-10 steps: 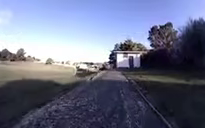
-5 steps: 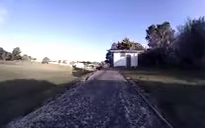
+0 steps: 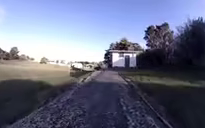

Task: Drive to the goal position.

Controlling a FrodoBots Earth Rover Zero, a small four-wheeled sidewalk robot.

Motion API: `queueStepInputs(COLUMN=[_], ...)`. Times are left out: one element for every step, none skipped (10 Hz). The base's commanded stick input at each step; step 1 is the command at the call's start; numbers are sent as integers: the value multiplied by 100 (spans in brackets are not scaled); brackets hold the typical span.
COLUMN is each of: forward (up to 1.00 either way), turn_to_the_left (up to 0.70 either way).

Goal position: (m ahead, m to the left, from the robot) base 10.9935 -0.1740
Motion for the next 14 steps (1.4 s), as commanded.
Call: queueStepInputs(forward=[50, 50, 50, 50, 50, 50, 50, 50, 50, 50, 50, 50, 50, 50], turn_to_the_left=[0, 0, 0, 0, -6, -17, -35, -15, 0, 0, 0, 0, 0, 0])
